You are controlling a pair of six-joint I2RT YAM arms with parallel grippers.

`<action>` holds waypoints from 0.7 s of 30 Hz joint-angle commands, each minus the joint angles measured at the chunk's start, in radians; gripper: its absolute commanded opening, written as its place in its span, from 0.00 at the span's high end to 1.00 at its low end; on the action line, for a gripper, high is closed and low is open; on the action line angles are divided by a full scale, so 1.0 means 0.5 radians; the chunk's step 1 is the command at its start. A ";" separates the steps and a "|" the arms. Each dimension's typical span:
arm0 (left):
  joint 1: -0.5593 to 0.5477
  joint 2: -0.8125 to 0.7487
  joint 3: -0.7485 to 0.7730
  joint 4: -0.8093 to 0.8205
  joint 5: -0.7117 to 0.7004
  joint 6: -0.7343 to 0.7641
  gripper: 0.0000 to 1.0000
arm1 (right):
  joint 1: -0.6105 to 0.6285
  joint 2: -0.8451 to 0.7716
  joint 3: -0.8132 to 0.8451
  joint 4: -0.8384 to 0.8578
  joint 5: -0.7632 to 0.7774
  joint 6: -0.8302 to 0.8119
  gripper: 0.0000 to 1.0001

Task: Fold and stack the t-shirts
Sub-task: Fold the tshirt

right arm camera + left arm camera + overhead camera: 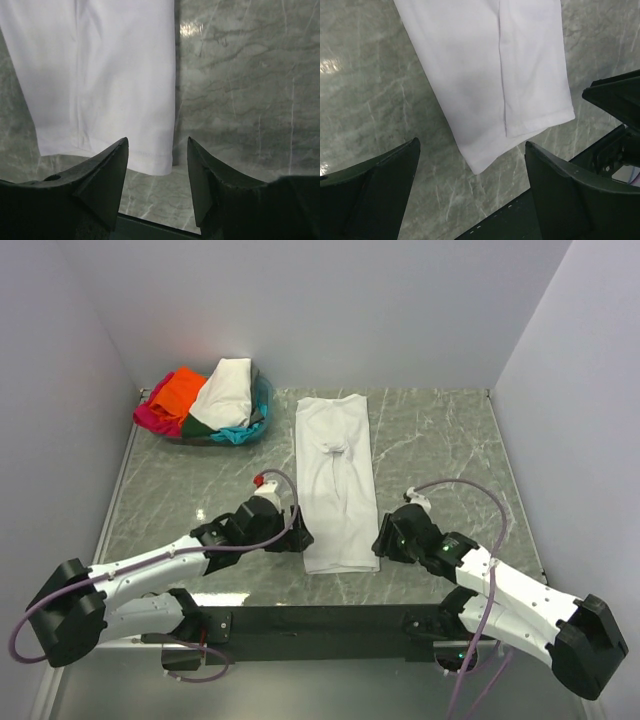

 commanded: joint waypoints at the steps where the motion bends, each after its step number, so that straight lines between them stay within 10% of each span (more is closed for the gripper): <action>1: -0.048 -0.032 -0.116 0.095 -0.001 -0.163 0.09 | 0.036 -0.022 -0.068 0.048 -0.029 0.077 0.43; 21: -0.251 0.346 -0.218 0.350 0.063 -0.317 0.16 | 0.159 0.020 -0.203 0.140 -0.057 0.209 0.43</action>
